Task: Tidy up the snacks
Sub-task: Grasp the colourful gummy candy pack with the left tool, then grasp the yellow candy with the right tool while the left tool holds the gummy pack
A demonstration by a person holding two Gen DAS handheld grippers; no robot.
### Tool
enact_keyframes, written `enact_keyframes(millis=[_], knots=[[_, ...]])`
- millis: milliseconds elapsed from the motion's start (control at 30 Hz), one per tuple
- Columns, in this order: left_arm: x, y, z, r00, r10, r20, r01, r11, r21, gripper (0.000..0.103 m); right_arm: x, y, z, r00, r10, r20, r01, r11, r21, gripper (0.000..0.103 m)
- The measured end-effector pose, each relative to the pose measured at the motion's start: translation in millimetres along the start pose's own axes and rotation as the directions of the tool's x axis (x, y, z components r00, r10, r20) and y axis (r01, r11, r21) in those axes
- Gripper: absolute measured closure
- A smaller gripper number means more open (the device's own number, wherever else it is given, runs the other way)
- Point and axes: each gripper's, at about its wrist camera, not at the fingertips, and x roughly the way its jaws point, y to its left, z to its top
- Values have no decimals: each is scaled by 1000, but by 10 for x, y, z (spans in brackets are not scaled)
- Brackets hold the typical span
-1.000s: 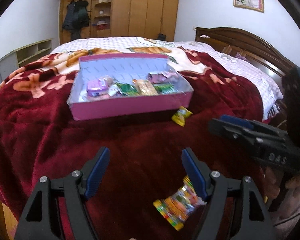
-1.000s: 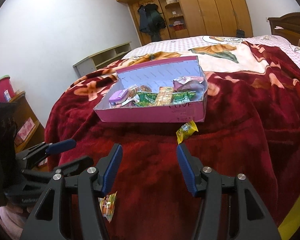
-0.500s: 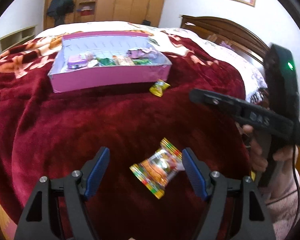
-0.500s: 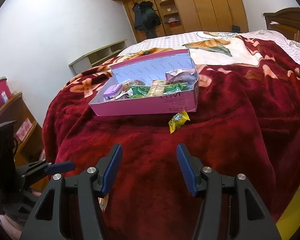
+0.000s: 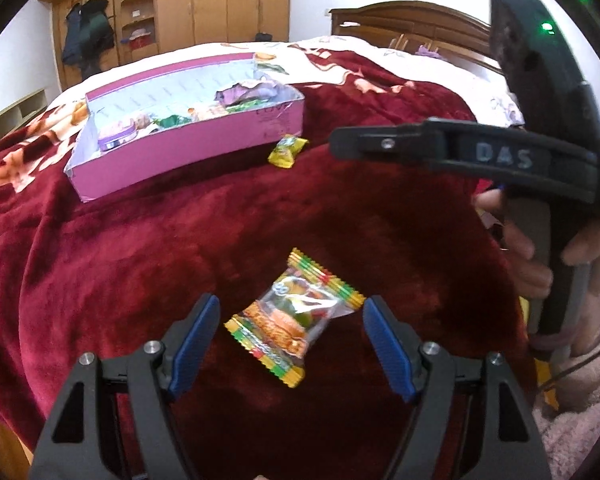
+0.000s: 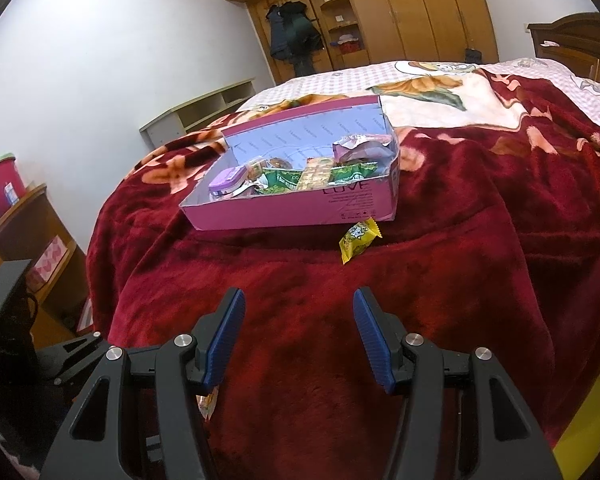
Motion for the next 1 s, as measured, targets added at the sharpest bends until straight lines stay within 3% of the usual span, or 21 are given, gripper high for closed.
enact_keyframes(millis=[233, 333, 500, 667, 1000], knots=[[192, 40, -21, 996, 77, -35, -78, 997, -16, 25, 25, -19, -18, 1000, 4, -10, -4, 1000, 8, 45], [205, 59, -21, 997, 73, -30, -74, 997, -28, 27, 25, -38, -23, 1000, 2, -11, -2, 1000, 12, 45], [182, 90, -24, 996, 81, -26, -82, 996, -42, 60, 24, -61, -28, 1000, 1, -10, -1, 1000, 18, 45], [145, 153, -9, 997, 78, -11, -79, 994, -77, 63, 48, -75, -40, 1000, 3, -17, -2, 1000, 21, 45], [147, 539, 243, 988, 152, 20, -146, 969, -197, 63, 133, -97, -33, 999, -9, -33, 10, 1000, 19, 45]])
